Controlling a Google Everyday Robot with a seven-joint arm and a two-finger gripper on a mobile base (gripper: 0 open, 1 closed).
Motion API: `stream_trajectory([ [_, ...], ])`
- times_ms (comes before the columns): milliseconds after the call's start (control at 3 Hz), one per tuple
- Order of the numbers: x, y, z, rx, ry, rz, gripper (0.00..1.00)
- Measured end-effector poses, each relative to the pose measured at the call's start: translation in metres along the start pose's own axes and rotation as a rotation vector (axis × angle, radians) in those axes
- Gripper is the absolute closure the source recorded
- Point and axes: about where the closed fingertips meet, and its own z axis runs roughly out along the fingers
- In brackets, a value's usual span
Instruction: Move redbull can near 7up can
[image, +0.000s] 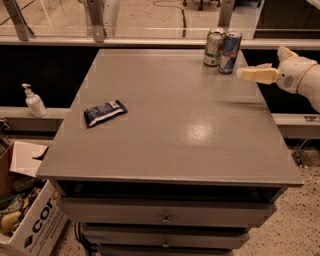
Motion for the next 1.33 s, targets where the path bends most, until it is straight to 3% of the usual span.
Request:
stream_trajectory([
  [667, -0.003, 0.022, -0.001, -0.068, -0.031, 0.0, 0.0],
  [1000, 0.003, 0.045, -0.046, -0.134, -0.043, -0.011, 0.0],
  [1333, 0.004, 0.047, -0.051, -0.139, -0.043, -0.01, 0.0],
])
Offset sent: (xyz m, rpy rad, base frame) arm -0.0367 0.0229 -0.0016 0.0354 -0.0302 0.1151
